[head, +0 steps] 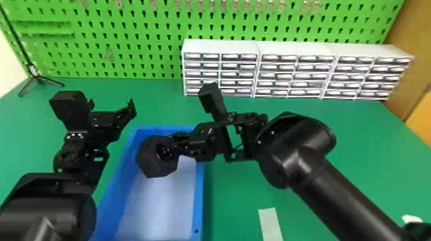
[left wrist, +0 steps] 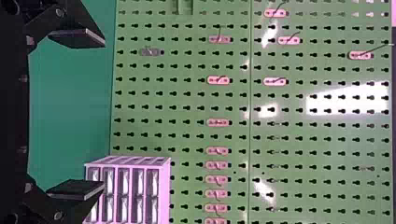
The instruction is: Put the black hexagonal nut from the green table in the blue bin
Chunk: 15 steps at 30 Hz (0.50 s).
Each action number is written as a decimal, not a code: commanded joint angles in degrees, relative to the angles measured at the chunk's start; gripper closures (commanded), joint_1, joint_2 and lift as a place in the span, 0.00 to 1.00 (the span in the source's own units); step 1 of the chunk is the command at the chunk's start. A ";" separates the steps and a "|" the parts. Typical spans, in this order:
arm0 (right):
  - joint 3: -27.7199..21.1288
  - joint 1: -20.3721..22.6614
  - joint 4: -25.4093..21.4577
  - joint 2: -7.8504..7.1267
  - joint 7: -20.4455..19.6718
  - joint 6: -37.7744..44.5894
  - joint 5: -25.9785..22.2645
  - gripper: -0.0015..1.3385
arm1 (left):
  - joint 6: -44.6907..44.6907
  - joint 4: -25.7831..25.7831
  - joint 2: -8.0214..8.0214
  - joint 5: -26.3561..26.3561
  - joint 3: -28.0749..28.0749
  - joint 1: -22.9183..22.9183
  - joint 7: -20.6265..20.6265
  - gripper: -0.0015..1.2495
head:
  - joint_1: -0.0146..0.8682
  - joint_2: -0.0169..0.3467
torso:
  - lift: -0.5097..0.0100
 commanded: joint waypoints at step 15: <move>1.85 0.66 3.13 0.17 -1.85 -2.72 1.17 0.78 | 0.00 0.00 0.04 0.00 0.07 -0.09 0.00 0.16 | 0.79 0.12 | 0.80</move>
